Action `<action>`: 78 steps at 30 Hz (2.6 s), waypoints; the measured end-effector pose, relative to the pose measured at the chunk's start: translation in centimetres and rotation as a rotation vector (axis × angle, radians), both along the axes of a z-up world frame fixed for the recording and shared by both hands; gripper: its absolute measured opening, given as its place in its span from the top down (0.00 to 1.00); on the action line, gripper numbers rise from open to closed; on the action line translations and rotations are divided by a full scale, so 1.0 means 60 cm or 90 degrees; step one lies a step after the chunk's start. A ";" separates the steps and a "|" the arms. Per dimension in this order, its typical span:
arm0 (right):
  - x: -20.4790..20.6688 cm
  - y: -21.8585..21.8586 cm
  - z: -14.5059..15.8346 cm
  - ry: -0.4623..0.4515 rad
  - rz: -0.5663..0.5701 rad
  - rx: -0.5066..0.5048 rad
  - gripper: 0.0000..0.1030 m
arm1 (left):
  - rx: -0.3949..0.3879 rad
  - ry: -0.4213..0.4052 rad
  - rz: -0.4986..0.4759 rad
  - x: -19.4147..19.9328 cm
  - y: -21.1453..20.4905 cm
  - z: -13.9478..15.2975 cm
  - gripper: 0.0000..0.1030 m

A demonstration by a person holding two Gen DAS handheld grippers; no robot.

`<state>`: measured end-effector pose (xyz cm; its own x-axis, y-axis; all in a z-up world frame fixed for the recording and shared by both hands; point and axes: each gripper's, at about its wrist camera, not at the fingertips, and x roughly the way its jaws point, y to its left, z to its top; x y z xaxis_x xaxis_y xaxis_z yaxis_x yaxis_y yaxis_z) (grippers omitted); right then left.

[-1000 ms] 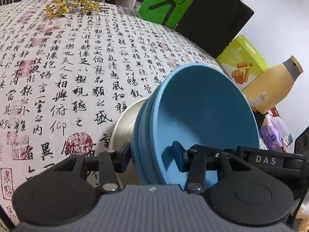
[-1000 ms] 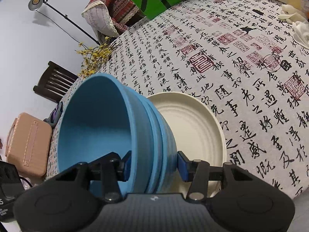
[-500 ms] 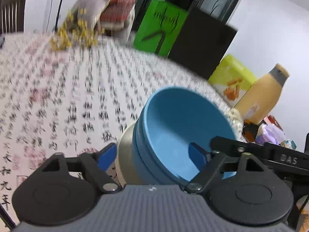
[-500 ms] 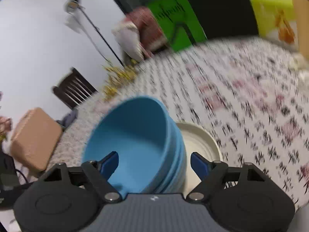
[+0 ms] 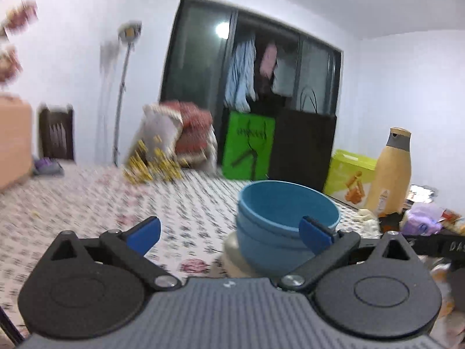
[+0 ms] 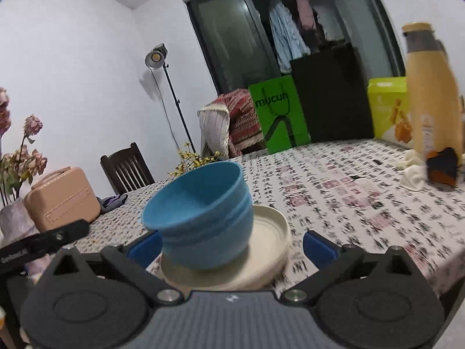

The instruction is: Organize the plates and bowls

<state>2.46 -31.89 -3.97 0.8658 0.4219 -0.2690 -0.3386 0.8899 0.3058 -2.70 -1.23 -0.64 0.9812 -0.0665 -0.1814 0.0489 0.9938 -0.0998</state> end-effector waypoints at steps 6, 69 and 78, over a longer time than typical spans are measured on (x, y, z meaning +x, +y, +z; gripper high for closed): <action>-0.084 -0.016 -0.034 -0.064 -0.035 -0.028 0.00 | 0.057 -0.027 0.022 -0.084 -0.007 -0.034 0.00; -0.178 -0.001 -0.057 -0.117 -0.012 -0.076 0.00 | -0.011 -0.024 0.008 -0.185 0.048 -0.078 0.00; -0.177 0.000 -0.059 -0.114 -0.009 -0.077 0.00 | 0.011 -0.029 0.020 -0.185 0.041 -0.081 0.00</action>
